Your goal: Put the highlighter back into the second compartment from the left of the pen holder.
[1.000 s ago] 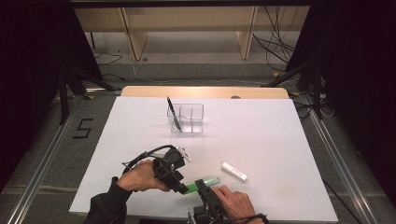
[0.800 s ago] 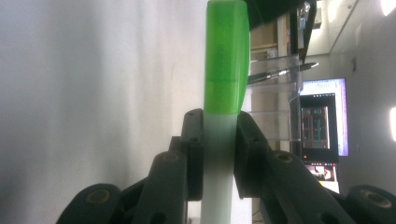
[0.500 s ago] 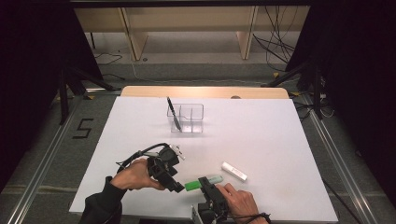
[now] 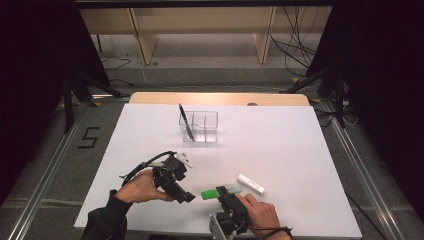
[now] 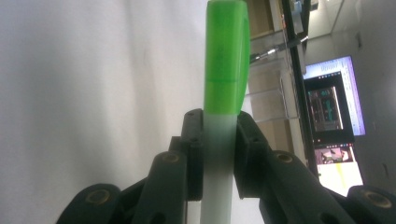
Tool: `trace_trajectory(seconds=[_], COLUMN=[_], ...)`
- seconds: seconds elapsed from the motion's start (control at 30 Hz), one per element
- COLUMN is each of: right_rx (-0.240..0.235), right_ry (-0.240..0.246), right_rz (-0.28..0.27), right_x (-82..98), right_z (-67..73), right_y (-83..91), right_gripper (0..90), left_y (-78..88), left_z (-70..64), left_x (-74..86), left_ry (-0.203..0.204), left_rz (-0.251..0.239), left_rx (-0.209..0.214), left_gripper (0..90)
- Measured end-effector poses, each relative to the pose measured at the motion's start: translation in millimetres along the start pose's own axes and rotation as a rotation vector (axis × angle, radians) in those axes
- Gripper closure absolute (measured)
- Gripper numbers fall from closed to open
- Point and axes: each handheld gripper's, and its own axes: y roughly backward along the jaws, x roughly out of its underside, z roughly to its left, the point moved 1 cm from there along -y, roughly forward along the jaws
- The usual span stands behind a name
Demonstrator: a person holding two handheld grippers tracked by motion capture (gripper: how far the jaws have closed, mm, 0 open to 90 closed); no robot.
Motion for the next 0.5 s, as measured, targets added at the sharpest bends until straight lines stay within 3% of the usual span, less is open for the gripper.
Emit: trace_trajectory(seconds=[0.1,0.2,0.5], right_rx=[0.009,0.012,0.0], right_ry=[-0.008,-0.03,-0.14], right_rz=[0.007,0.013,0.015], right_x=[2.6,5.5,10.5], right_z=[-2.9,-6.9,-17.9], right_y=[-0.2,-0.8,-1.9], right_gripper=[77.2,77.2,77.2], left_y=[1.3,-0.6,-10.0], left_z=[2.4,2.1,-6.3], left_x=[2.9,5.5,12.3], left_ry=[0.009,0.026,-0.021], left_rz=[-0.039,-0.099,-0.223], left_rx=[-0.03,-0.017,-0.052], left_gripper=[15.8,15.3,15.2])
